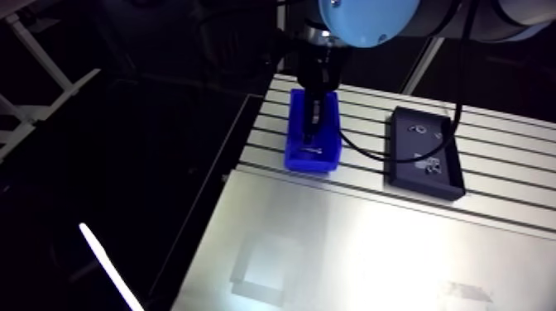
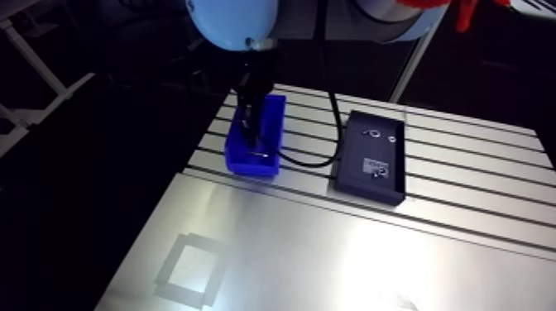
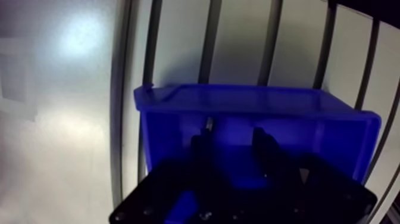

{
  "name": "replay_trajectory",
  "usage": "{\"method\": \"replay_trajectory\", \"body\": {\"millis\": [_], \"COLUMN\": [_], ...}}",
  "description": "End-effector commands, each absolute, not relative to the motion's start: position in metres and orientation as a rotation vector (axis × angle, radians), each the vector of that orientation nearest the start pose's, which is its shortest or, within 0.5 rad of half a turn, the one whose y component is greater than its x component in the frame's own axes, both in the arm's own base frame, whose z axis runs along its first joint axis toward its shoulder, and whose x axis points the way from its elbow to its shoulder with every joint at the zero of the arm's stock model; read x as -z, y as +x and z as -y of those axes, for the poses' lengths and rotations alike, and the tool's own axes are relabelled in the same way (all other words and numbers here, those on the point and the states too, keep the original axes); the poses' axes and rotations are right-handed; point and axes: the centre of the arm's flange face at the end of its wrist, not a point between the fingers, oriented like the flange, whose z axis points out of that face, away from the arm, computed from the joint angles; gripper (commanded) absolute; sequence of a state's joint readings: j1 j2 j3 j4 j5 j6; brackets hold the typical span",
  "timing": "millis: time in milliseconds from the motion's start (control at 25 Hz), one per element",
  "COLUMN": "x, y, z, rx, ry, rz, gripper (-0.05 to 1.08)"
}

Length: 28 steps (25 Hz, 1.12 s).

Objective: Pick up the M10 bolt from the tray and put it into the blue bin.

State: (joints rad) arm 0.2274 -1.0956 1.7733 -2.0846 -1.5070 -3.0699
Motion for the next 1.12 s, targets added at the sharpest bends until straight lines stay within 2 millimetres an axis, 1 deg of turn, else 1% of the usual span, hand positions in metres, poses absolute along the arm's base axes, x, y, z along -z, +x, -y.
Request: {"method": "replay_trajectory", "body": {"millis": [40, 200, 360, 480, 560, 640, 760, 960, 1040, 1120], "x": [-0.202, -0.227, -0.263, -0.281, -0.292, -0.306, -0.328, -0.353, -0.373, -0.384], "y": [-0.539, -0.540, -0.536, -0.533, -0.528, -0.527, -0.524, -0.518, -0.515, -0.517], "z": [0.268, 0.269, 0.268, 0.267, 0.261, 0.258, 0.256, 0.247, 0.237, 0.228], "rx": [0.193, 0.171, 0.156, 0.158, 0.128, 0.076, 0.035, -0.011, -0.041, -0.055], "ry": [-2.338, -2.362, -2.373, -2.365, -2.340, -2.332, -2.331, -2.114, -1.975, -1.873], "rz": [-1.995, -2.013, -2.022, -2.015, -1.987, -1.981, -2.026, -2.298, -2.458, -2.561], "gripper": [0.00, 0.00, 0.00, 0.00, 0.01, 0.01, 0.01, 0.01, 0.01, 0.01]}}
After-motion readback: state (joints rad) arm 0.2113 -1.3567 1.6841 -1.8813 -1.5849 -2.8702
